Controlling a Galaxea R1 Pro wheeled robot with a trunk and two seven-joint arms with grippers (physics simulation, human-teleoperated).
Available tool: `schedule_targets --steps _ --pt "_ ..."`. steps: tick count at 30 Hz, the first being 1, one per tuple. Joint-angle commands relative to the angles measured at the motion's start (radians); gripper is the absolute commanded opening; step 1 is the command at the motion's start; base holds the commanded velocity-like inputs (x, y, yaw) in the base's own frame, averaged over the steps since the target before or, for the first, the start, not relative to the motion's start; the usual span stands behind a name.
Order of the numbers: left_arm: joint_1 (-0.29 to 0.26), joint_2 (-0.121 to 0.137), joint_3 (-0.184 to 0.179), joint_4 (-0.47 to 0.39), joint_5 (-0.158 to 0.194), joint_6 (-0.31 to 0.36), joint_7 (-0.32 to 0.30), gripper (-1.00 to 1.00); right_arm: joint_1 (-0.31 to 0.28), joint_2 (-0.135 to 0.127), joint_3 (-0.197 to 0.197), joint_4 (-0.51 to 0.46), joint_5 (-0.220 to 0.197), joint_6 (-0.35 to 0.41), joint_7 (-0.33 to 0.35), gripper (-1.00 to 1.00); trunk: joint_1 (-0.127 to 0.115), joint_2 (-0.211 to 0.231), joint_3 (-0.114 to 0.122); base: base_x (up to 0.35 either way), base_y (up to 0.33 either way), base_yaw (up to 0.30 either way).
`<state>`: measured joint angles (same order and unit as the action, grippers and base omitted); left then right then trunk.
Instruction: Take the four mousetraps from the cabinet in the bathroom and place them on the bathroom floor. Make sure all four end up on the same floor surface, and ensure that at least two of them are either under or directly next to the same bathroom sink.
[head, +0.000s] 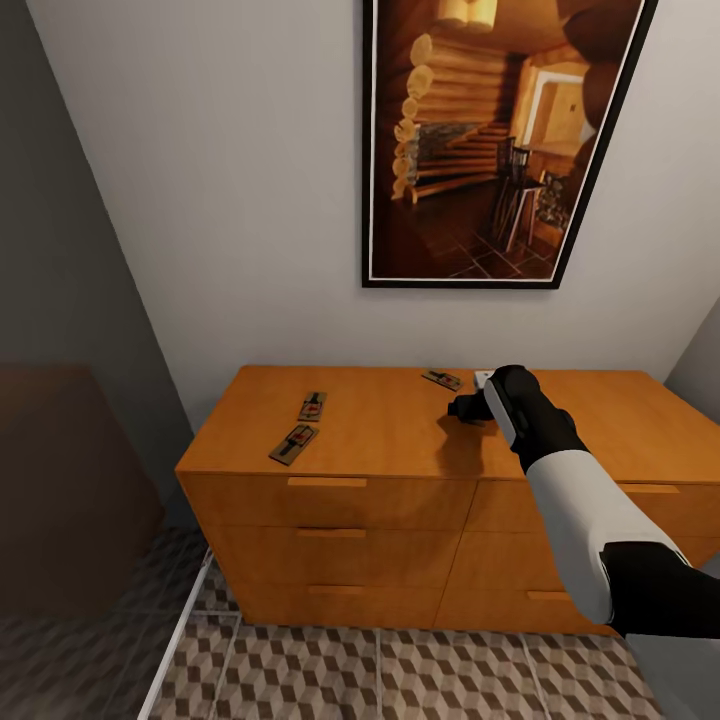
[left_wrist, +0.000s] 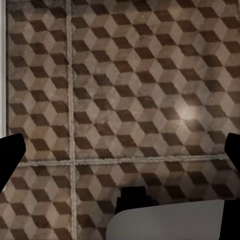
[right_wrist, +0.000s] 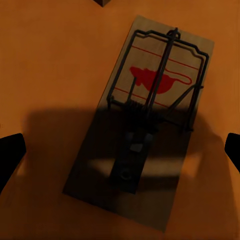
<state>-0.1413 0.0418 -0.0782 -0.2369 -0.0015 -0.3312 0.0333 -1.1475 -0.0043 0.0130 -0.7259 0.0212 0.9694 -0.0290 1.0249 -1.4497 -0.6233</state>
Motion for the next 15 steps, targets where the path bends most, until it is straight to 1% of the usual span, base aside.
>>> schedule_targets --steps 1,7,15 --pt "-0.001 0.001 -0.008 0.001 0.000 -0.003 0.003 1.00 0.000 0.000 0.001 0.013 0.003 0.003 0.000 1.00 0.000 0.000 -0.001 0.000 0.000 0.000" --pt "0.000 0.001 -0.008 0.001 0.000 -0.003 0.003 1.00 0.000 0.000 0.001 0.034 0.003 -0.027 -0.001 1.00 0.000 0.000 -0.001 0.000 0.000 0.000" --pt "0.000 0.000 -0.008 0.001 0.000 -0.003 0.003 1.00 0.000 0.000 0.001 0.051 0.003 -0.036 -0.001 1.00 0.000 0.000 -0.001 0.000 0.000 0.000"
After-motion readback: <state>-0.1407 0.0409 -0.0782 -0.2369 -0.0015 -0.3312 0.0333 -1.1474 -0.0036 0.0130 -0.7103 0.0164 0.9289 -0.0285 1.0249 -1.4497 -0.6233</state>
